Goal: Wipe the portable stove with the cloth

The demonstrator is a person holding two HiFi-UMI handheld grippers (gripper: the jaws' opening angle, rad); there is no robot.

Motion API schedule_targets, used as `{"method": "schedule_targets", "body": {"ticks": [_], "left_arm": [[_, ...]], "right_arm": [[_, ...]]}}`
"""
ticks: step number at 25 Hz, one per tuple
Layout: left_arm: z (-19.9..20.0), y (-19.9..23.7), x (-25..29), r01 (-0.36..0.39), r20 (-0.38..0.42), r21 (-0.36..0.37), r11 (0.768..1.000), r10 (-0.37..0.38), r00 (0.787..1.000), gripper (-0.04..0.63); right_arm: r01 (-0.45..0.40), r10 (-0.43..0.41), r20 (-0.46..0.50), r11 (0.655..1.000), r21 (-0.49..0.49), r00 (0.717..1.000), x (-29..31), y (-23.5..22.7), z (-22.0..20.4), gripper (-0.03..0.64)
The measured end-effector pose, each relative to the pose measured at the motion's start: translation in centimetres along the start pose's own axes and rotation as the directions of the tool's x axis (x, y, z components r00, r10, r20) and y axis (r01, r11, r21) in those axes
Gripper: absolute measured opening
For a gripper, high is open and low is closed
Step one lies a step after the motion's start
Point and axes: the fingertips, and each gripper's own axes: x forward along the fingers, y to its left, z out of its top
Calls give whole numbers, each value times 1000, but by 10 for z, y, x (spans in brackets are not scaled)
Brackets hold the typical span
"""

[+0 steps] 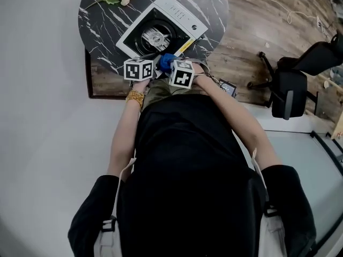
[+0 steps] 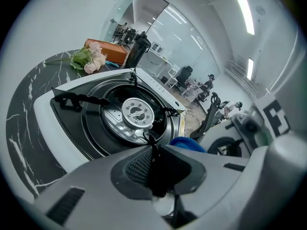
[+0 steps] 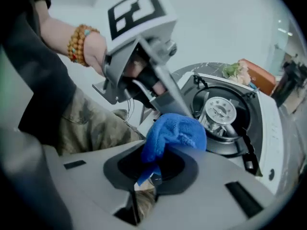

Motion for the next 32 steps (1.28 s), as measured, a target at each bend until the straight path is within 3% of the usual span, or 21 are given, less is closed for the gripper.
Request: {"method": "schedule_targets", "body": {"ticks": [2, 5, 8, 10, 14, 16, 18, 20, 21, 23, 24, 25, 27, 29, 30, 31, 32], "left_arm": [[2, 1, 0, 9, 3, 10, 1000, -9, 1000, 51], [6, 4, -1, 6, 14, 32, 999, -6, 1000, 51], [3, 2, 0, 19, 8, 46, 999, -20, 1000, 54], [2, 2, -1, 22, 8, 56, 998, -23, 1000, 54], [-1, 1, 0, 41, -16, 64, 997, -40, 999, 55], [2, 0, 2, 60, -25, 68, 996, -59, 998, 57], [2, 0, 2, 77, -28, 77, 994, -75, 997, 63], [4, -1, -4, 87, -11, 92, 992, -87, 996, 77], [10, 0, -13, 77, 24, 107, 991, -80, 997, 78], [41, 1, -44, 27, 174, 138, 990, -51, 983, 78], [63, -1, -65, -14, 281, 159, 987, -32, 959, 78], [89, -4, -88, -73, 397, 185, 980, -7, 918, 78], [137, -14, -135, -243, 609, 238, 941, 50, 792, 75], [171, -29, -171, -410, 745, 276, 869, 76, 663, 46], [182, -39, -181, -465, 781, 293, 836, 71, 620, 32], [189, -49, -187, -497, 802, 307, 812, 60, 595, 23], [193, -57, -189, -512, 812, 319, 798, 49, 582, 21]], "right_arm": [[-26, 19, 92, 998, 65, 996, -25, -21, -6, 43], [117, -142, 183, 983, 141, 973, -87, -99, -22, 43], [276, -294, 95, 946, 168, 951, -150, -179, -50, 43], [288, -292, 7, 948, 133, 956, -159, -207, -64, 43], [162, -159, -134, 987, 8, 978, -107, -205, -64, 43], [152, -152, -128, 988, -4, 980, -84, -207, -42, 43], [225, -225, -21, 972, 62, 974, -83, -222, -5, 43], [311, -341, 167, 933, 181, 925, -107, -232, 38, 43], [332, -393, 277, 911, 243, 877, -126, -231, 60, 44], [349, -463, 476, 884, 311, 748, -172, -214, 98, 44], [372, -486, 547, 874, 314, 682, -194, -200, 111, 44], [408, -511, 591, 858, 311, 624, -212, -186, 121, 43], [478, -572, 626, 811, 336, 531, -236, -165, 130, 43], [508, -632, 629, 763, 400, 454, -250, -149, 130, 43], [514, -654, 626, 744, 427, 425, -254, -142, 128, 43], [517, -669, 622, 730, 447, 406, -255, -136, 126, 43], [514, -676, 620, 724, 461, 398, -254, -131, 125, 43]]}}
